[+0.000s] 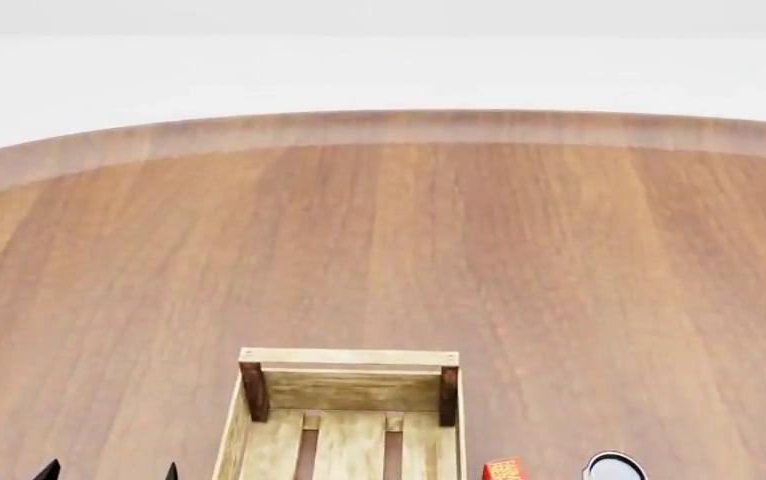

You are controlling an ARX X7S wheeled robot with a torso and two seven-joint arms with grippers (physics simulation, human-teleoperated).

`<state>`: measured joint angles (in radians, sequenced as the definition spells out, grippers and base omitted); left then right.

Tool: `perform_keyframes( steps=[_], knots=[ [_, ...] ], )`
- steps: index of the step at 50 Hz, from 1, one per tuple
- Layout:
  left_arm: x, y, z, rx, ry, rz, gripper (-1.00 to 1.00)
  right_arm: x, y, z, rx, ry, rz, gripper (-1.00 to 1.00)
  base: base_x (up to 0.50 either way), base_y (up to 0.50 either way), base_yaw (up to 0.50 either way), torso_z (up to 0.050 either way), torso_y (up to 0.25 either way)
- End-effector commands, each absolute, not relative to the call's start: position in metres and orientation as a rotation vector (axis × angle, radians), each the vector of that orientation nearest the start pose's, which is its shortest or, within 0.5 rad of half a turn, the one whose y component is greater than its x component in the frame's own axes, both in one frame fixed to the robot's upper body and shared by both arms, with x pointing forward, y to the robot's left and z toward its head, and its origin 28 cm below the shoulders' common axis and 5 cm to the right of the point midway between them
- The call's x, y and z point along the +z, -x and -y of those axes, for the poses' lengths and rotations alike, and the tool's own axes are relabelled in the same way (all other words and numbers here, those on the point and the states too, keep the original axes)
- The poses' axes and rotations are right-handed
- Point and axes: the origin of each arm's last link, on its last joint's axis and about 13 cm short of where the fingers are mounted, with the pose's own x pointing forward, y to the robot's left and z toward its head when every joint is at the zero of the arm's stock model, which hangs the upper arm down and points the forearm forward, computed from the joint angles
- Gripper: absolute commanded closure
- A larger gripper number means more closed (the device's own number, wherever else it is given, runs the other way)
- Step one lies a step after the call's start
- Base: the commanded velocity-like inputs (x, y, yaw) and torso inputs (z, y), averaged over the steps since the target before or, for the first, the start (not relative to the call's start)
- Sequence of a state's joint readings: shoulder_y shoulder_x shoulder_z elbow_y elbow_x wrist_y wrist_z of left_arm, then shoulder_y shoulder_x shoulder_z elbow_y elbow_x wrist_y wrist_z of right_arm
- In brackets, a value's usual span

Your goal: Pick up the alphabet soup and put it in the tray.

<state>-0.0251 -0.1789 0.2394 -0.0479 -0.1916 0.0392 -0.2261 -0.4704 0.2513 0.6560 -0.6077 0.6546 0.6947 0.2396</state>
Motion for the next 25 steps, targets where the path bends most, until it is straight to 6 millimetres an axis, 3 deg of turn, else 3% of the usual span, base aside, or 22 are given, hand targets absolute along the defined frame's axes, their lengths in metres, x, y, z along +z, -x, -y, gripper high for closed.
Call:
perform_keyframes(
  steps=[1, 25],
  knots=[
    [0.006, -0.210, -0.202, 0.000, 0.008, -0.030, -1.00, 0.070, -0.074, 0.224, -0.526, -0.170, -0.377, -1.00, 0.00, 0.00, 0.00, 0.000, 0.000],
    [0.006, -0.210, -0.202, -0.003, 0.010, -0.033, -1.00, 0.063, -0.065, 0.235, -0.570, -0.163, -0.387, -1.00, 0.00, 0.00, 0.00, 0.000, 0.000]
  ],
)
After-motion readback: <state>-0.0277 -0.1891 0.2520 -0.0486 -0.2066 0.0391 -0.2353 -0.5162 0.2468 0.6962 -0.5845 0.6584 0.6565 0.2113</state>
